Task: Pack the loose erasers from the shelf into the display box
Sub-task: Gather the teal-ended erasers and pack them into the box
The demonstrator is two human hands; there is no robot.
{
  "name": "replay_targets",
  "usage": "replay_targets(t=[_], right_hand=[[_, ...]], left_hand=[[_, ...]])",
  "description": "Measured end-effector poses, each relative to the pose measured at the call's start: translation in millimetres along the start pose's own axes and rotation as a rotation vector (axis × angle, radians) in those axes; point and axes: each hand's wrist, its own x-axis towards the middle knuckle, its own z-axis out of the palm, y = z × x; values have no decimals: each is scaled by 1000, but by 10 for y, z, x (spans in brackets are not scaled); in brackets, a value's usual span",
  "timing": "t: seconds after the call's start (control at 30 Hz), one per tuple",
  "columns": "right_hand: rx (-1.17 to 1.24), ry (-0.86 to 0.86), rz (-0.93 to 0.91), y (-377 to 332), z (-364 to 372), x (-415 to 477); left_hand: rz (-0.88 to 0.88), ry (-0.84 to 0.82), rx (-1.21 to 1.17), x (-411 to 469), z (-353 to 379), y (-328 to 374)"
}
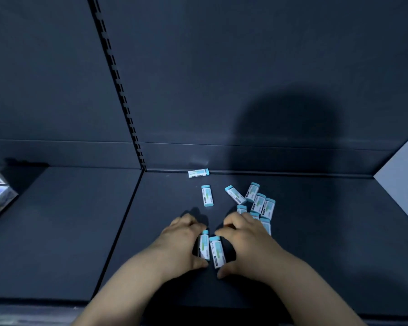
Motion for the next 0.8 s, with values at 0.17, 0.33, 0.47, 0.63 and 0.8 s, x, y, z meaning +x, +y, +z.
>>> replay_targets(t=[0.17,0.33,0.47,0.63,0.8], right_hand=[[8,37,-55,65,-1,56],[100,83,-67,158,-15,38],[112,105,-97,158,-59,71],[120,102,-110,-83,-28,169],[101,101,-102,-619,105,361]], left_hand=[[-8,68,23,-68,17,113],[-36,200,137,-107,-16,223],[-76,286,206,-169,-33,176],[-61,356,314,-353,-62,-142],[-22,404,357,-647,-210,-625]])
